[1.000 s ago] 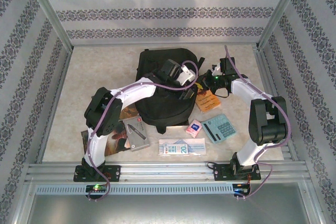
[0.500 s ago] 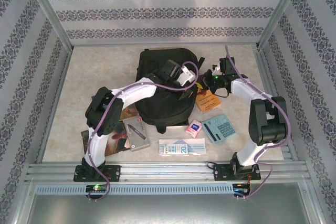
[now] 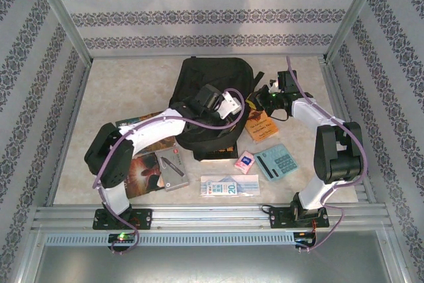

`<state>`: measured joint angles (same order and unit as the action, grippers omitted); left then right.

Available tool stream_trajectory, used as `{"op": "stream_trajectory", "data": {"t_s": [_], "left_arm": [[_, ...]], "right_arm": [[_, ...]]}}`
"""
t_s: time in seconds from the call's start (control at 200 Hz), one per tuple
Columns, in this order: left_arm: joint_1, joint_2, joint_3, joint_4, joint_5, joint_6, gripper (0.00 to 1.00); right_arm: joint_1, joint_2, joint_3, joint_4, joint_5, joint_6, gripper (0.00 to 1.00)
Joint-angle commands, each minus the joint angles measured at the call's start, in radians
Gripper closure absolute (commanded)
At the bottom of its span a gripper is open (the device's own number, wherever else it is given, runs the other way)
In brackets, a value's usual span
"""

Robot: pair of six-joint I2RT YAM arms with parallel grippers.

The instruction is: Pack the student bag

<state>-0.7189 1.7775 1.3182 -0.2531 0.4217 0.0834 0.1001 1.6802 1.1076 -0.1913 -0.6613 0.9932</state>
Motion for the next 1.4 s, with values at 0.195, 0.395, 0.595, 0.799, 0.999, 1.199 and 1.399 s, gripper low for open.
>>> {"op": "stream_trajectory", "data": {"t_s": [0.195,0.395,0.595,0.799,0.999,1.199,1.399], "left_arm": [[-0.013,-0.203,-0.112,-0.114,-0.137,0.077,1.00],[-0.013,-0.321,-0.214,-0.147,-0.269,0.075,1.00],[-0.013,-0.371,-0.213,-0.210,-0.332,0.106,1.00],[-0.038,-0.270,-0.065,-0.243,-0.285,0.091,1.00],[-0.099,-0.149,0.136,-0.285,-0.278,0.090,1.00],[-0.173,-0.040,0.326,-0.352,-0.283,0.112,1.00],[-0.210,-0.025,0.339,-0.336,-0.284,0.105,1.00]], "right_arm": [[-0.034,0.037,0.127,-0.098,0.123,-0.076,1.00],[-0.036,0.060,0.185,-0.203,0.184,-0.152,1.00],[-0.021,0.080,0.253,-0.316,0.254,-0.218,1.00],[0.049,0.016,0.279,-0.422,0.365,-0.176,0.51],[0.059,-0.105,0.276,-0.615,0.504,-0.057,0.41],[0.073,-0.234,0.215,-0.634,0.454,0.077,0.39],[0.095,-0.299,0.076,-0.481,0.285,0.188,0.37]]}}
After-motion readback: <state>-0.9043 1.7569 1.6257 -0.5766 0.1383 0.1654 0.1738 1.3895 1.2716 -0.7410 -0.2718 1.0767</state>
